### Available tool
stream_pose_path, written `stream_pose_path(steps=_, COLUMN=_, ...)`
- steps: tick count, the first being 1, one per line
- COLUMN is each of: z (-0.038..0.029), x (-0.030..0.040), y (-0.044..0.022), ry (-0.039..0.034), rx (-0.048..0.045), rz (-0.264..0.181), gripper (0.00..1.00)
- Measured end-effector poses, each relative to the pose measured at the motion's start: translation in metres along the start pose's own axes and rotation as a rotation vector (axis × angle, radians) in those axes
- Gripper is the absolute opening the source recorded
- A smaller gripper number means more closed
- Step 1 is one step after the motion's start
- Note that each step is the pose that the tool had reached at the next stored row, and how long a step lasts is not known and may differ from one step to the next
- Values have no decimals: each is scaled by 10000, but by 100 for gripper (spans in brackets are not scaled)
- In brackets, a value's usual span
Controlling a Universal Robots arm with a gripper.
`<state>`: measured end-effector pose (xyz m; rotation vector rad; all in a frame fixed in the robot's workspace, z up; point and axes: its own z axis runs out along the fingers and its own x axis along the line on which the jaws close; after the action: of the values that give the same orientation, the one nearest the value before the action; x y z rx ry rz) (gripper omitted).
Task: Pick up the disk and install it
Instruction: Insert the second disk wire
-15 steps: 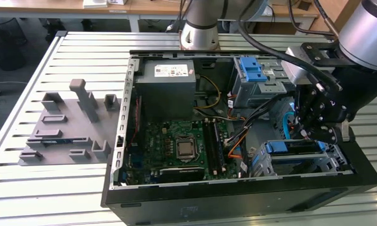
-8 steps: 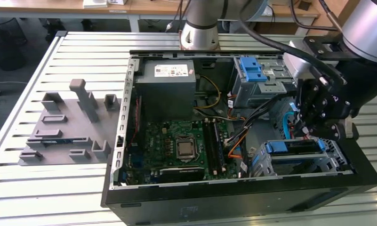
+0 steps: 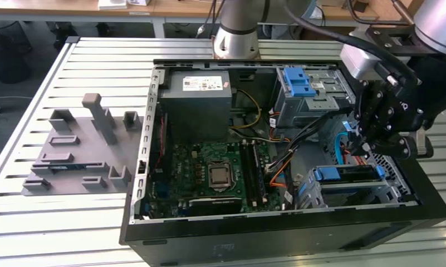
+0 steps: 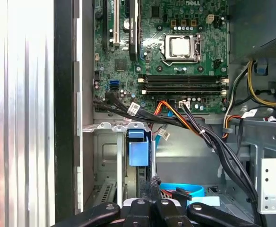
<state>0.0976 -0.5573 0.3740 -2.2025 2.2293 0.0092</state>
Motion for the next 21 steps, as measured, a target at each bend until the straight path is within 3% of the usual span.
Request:
stream_pose_path(steps=5, z=-60, x=-19, y=3, ry=-3, rx=0, rz=0, gripper=11)
stream_pose_path(steps=15, z=-99, x=-140, y=6, ry=-1, rx=0, rz=0, gripper=11)
stream_pose_path(steps=21, z=-116, x=-275, y=8, ry=1, rx=0, rz=0, gripper=11)
